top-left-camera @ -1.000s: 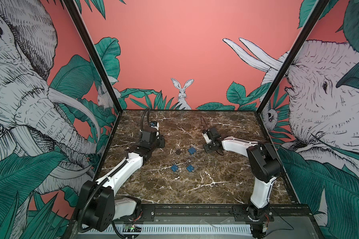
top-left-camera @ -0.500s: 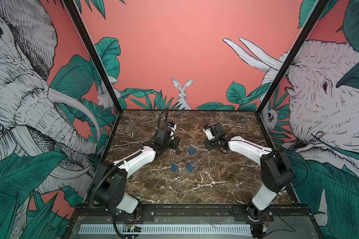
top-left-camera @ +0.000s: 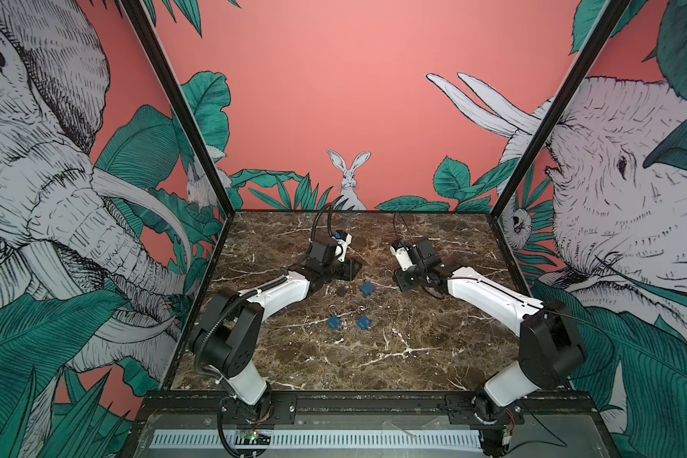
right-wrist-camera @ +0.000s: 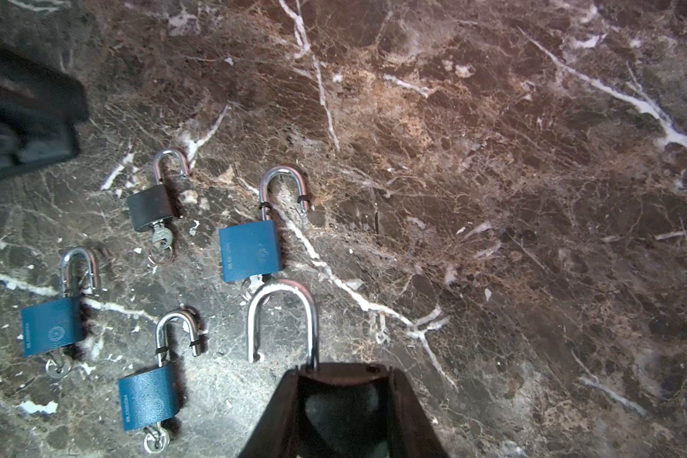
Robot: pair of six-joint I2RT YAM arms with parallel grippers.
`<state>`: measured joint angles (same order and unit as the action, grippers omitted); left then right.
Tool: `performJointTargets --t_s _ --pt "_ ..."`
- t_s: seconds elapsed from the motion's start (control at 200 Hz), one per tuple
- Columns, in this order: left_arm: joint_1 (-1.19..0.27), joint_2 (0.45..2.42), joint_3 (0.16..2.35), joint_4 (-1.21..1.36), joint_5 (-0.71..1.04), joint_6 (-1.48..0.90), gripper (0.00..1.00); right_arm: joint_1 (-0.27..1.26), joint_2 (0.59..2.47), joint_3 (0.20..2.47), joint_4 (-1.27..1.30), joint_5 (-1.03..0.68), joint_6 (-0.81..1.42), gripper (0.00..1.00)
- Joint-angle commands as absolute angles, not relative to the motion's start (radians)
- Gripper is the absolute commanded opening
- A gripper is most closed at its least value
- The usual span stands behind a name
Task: Lock with the key
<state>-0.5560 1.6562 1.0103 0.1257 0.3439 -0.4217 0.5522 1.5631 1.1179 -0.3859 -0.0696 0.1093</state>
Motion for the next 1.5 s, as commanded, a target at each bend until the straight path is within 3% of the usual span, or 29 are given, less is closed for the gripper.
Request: performJointTargets --t_s 0.0,0.505,1.095,1.235,1.41,1.495 --pt "-0.570 1.687 1.038 0.210 0.458 -0.485 0.34 0.563 1.541 1.123 -0.383 -0.081 0.127 0.22" --pt "-0.614 1.799 1.087 0.340 0.700 -0.582 0.36 0.568 1.548 1.132 -0.371 -0.075 0.135 0.22" --pt "-0.637 1.864 1.146 0.344 0.719 -0.596 0.32 0.574 1.546 1.134 -0.374 -0.084 0.136 0.22" --pt "-0.638 1.869 1.147 0.345 0.717 -0.597 0.24 0.575 1.547 1.135 -0.373 -0.084 0.137 0.22" --pt "-0.639 1.874 1.149 0.344 0.712 -0.598 0.00 0.577 1.545 1.136 -0.371 -0.092 0.138 0.22" --pt "-0.640 1.874 1.149 0.342 0.710 -0.598 0.00 0.577 1.542 1.131 -0.364 -0.096 0.146 0.22"
